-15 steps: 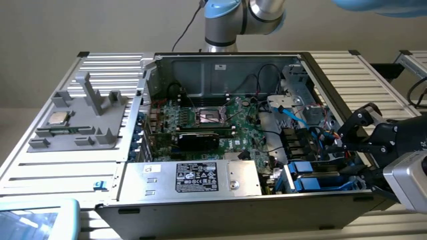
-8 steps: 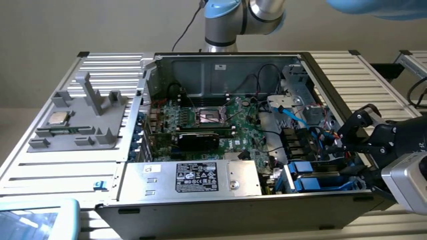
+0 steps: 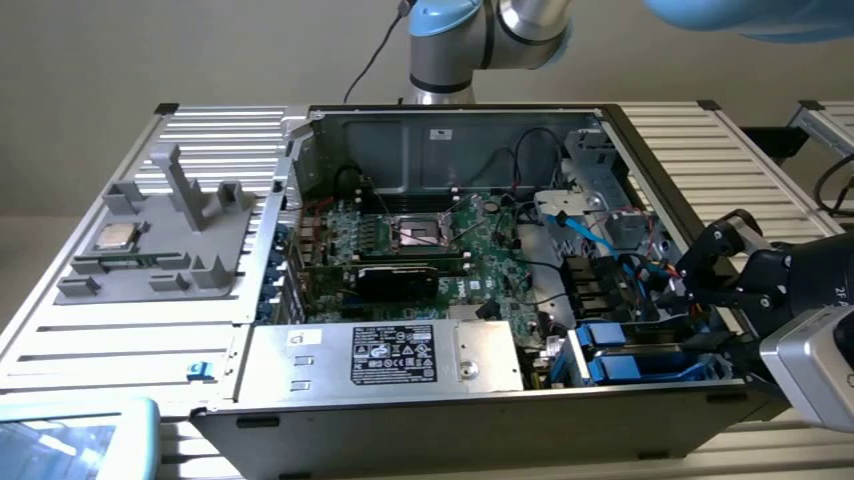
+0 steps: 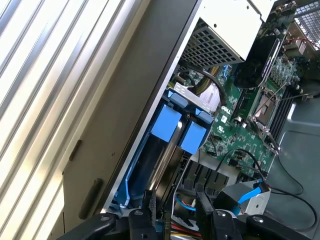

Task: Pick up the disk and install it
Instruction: 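Insert the first disk wire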

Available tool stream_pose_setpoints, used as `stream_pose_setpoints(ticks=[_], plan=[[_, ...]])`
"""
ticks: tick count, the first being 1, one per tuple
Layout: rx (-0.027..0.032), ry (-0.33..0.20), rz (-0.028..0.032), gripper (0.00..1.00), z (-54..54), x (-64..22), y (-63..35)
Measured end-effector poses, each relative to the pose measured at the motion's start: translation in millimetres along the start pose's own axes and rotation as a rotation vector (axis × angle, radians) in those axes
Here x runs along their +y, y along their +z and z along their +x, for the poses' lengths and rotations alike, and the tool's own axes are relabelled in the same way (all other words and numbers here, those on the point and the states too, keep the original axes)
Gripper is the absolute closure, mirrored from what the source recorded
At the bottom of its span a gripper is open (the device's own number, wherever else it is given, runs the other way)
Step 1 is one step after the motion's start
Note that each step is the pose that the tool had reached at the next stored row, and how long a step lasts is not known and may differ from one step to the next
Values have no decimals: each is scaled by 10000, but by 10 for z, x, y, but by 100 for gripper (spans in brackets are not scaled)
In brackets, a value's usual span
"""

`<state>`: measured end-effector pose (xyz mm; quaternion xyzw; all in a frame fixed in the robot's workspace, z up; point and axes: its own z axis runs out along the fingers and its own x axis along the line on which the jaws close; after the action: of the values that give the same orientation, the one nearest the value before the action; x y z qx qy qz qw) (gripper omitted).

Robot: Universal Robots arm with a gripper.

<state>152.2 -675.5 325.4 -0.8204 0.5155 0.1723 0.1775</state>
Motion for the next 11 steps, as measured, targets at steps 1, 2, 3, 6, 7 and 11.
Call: stream_pose_setpoints(ticks=[1,2,3,6,7,11], plan=[[0,0,0,55,0,0,0],[0,0,0,55,0,0,0],[0,0,0,55,0,0,0],[0,0,0,55,0,0,0],[0,0,0,55,0,0,0],[0,0,0,65,0,0,0]])
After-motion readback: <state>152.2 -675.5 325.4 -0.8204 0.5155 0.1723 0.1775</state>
